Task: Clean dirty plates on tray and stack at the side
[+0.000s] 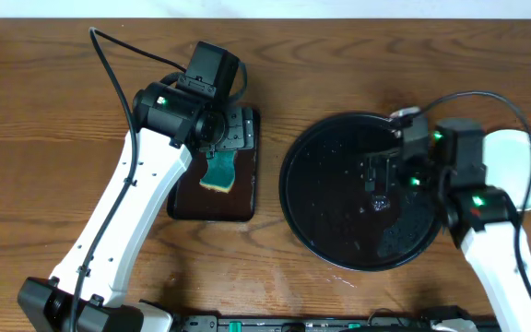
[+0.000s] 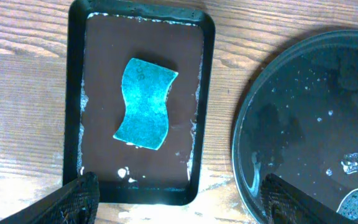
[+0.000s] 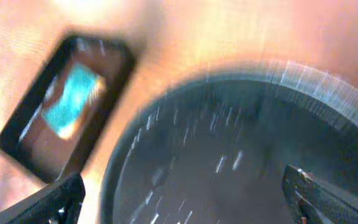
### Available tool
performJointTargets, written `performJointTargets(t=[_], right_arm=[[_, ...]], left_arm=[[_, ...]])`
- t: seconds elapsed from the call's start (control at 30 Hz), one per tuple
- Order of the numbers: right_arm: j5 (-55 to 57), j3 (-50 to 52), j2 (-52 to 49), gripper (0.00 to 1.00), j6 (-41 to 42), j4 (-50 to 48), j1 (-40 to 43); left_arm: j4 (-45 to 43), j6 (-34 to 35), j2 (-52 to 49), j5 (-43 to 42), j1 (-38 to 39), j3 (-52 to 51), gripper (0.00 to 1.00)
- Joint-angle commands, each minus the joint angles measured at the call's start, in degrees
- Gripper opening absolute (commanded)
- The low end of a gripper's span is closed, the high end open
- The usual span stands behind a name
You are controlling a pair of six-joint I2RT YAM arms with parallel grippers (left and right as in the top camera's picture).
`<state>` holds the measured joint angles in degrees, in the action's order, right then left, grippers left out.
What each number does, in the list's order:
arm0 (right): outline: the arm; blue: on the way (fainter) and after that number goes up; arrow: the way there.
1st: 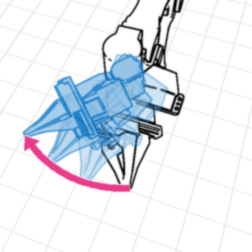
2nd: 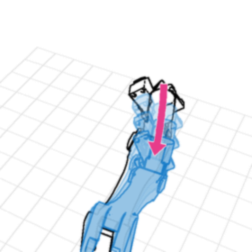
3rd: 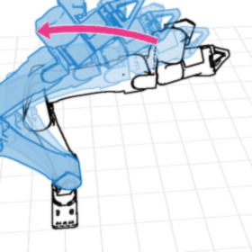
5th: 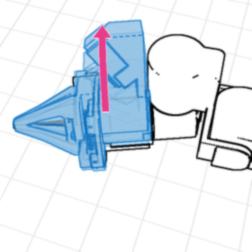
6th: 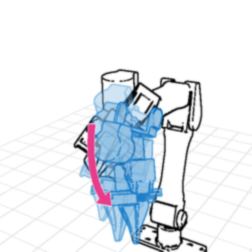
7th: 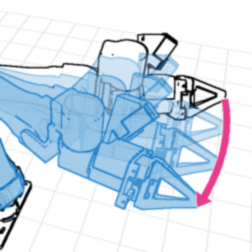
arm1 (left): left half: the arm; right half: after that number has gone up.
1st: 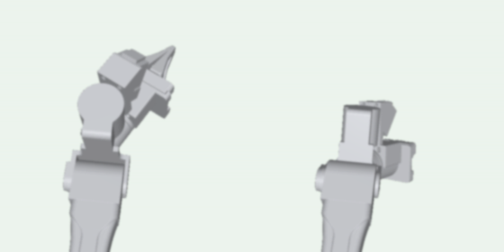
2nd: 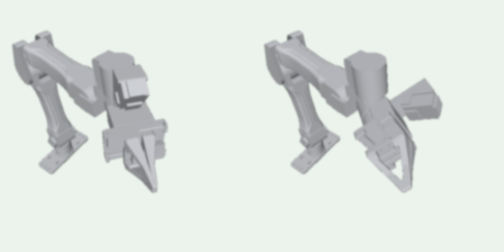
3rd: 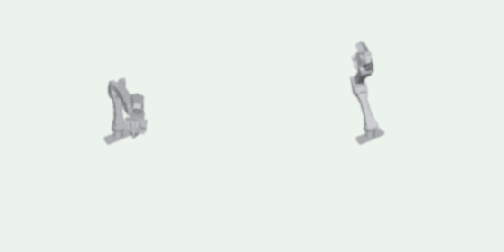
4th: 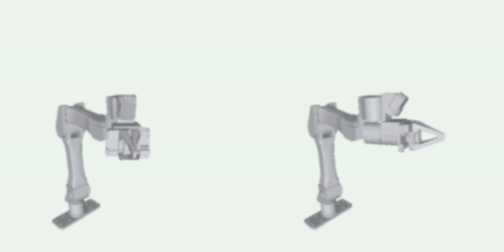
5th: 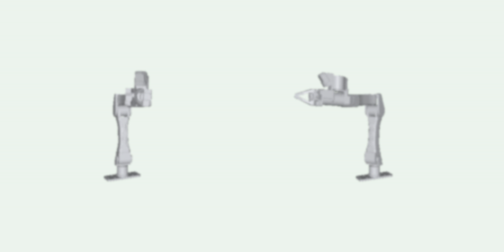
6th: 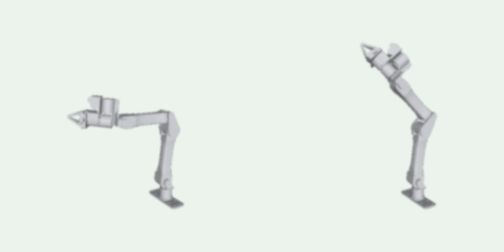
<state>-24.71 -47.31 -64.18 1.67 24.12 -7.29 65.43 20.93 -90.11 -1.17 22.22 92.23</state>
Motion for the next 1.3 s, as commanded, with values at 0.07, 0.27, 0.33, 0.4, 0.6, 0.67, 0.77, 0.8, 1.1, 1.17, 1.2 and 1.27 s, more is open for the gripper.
performJointTargets(t=[0.07,0.27,0.33,0.4,0.6,0.67,0.77,0.8,1.1,1.17,1.2,1.27], right_arm=[[8.74,12.15,19.17,0.99,-12.13,-12.52,-0.33],[12.24,26.56,41.03,0.99,-12.07,-13.68,0.44],[12.48,30.16,46.84,0.99,-12.04,-13.68,0.98],[12.46,33.46,52.35,0.99,-12.02,-13.66,1.51],[12.46,41.51,64.04,0.99,-12.04,-15.87,1.79],[12.44,43.82,63.43,0.99,-12.02,-19.56,1.79],[12.44,46.88,63.84,0.99,-12.02,-23.47,1.70],[12.48,47.04,63.91,0.99,-12.07,-23.30,1.62],[12.46,46.99,63.82,0.99,-12.04,-20.94,1.57],[12.46,46.99,63.80,0.99,-12.04,-20.92,1.57],[12.46,46.99,63.80,0.99,-12.04,-20.92,1.57],[12.46,46.99,63.80,0.99,-12.04,-20.92,1.57]], left_arm=[[0.11,-0.33,0.26,0.28,-0.09,-0.13,0.84],[0.11,-0.35,0.26,0.28,-0.09,-0.13,0.84],[0.11,-0.35,0.26,0.28,-0.09,-0.13,0.83],[0.11,-0.33,0.26,0.28,-0.09,-0.13,0.84],[0.11,-0.33,0.26,0.28,-0.09,-0.13,0.84],[0.11,-0.33,0.26,0.28,-0.09,-0.13,0.84],[0.11,-0.33,0.26,0.28,-0.09,-0.13,0.83],[0.11,-0.33,0.26,0.28,-0.09,-0.13,0.84],[0.11,-0.33,0.26,0.28,-0.09,-0.13,0.84],[0.11,-0.33,0.26,0.28,-0.09,-0.13,0.84],[0.11,-0.33,0.26,0.28,-0.09,-0.13,0.84],[0.11,-0.33,0.26,0.28,-0.09,-0.13,0.84]])
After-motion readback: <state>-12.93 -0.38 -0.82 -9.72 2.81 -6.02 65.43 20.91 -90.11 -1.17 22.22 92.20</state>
